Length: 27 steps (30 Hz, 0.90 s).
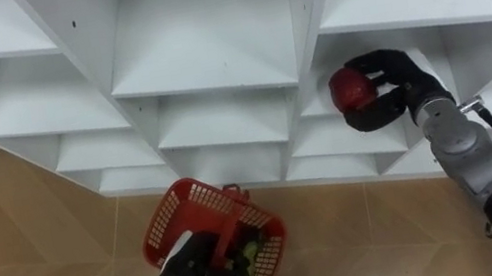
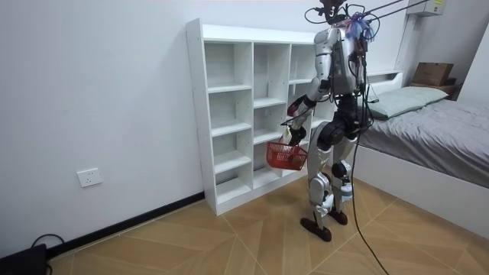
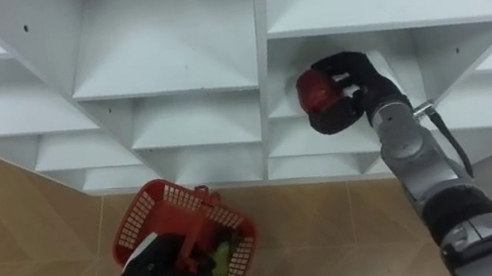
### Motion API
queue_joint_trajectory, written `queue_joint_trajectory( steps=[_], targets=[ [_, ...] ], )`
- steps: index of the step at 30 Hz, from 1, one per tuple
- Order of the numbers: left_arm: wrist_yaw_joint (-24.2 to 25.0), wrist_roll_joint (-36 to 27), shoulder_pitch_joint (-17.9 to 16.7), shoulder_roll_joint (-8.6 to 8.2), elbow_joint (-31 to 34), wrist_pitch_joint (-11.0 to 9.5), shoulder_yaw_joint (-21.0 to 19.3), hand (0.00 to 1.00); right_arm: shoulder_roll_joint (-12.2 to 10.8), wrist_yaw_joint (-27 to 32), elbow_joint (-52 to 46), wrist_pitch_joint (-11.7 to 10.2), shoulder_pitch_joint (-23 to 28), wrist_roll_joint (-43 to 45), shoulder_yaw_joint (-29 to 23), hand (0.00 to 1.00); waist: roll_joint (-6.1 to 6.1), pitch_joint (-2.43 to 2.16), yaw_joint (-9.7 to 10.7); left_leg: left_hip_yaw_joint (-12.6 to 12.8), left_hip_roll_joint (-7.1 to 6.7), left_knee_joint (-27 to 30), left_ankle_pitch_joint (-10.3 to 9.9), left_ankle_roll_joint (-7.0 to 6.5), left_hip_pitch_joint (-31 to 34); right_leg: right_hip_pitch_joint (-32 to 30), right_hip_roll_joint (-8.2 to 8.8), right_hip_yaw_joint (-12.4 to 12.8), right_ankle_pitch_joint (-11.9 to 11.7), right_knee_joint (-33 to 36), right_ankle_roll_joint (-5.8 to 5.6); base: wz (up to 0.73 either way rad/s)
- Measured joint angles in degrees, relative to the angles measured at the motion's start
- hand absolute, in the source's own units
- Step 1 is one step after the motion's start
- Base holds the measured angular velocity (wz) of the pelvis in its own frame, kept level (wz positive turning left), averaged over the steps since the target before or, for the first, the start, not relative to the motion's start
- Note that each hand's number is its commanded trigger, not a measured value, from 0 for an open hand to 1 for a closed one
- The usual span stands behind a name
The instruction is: Collect fruits from the closet
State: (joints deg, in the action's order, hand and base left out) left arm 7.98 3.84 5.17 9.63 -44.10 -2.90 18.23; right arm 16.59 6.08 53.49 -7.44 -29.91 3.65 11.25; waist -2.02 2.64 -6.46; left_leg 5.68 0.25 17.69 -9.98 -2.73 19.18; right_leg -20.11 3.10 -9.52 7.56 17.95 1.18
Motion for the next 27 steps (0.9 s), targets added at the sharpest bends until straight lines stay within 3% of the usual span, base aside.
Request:
queue_joint_trajectory(
  steps=[12,17,18,19,23,27],
  targets=[
    [0.7,0.2,0.0,0.02,-0.1,0.0,-0.1,1.00,-0.5,-2.5,0.7,0.0,1.6,-0.6,0.0,1.00,0.04,-0.04,0.7,-0.5,-0.02,-0.1,0.0,0.01,-3.4,3.7,0.00,-0.4,0.0,-0.2,-0.01,0.01],
    [2.3,0.3,-0.3,0.43,1.0,0.0,-0.1,1.00,-0.5,-5.8,-3.6,0.1,4.2,-2.5,0.7,1.00,0.30,-0.45,0.6,-0.4,-0.04,-0.2,0.0,0.04,-4.4,4.7,-0.07,-0.2,0.0,-0.4,-0.01,0.00],
    [2.4,0.3,-0.7,0.49,2.2,0.0,-0.2,1.00,-0.5,-6.8,-4.6,0.1,4.5,-2.9,1.1,1.00,0.29,-0.59,0.6,-0.3,-0.03,-0.2,0.0,0.05,-5.0,5.1,-0.08,-0.1,0.0,-0.4,-0.01,0.00],
    [2.4,0.3,-1.2,0.52,3.4,-0.1,-0.2,1.00,-0.5,-7.9,-5.2,0.1,4.7,-3.3,1.2,1.00,0.24,-1.28,0.7,-0.3,-0.04,-0.4,0.0,0.05,-5.2,5.3,-0.07,-0.1,0.0,-0.4,-0.01,0.00],
    [2.3,0.2,-1.6,0.58,3.9,-1.0,-0.2,1.00,-0.5,-9.7,-7.1,0.0,6.8,-3.5,1.6,1.00,-0.24,-1.99,1.0,-0.2,-0.12,-1.4,0.0,0.06,-8.4,8.5,-0.07,-0.3,0.1,-1.5,-0.13,0.02],
    [2.2,0.9,-3.6,0.84,4.2,-1.3,-0.4,1.00,-1.0,-11.2,-15.1,-0.1,15.3,-3.3,1.7,1.00,-0.89,-2.64,1.8,-0.2,-0.16,-3.1,0.0,0.07,-12.1,12.6,-0.37,-0.5,0.0,-3.9,-0.27,-0.01]
  ],
)
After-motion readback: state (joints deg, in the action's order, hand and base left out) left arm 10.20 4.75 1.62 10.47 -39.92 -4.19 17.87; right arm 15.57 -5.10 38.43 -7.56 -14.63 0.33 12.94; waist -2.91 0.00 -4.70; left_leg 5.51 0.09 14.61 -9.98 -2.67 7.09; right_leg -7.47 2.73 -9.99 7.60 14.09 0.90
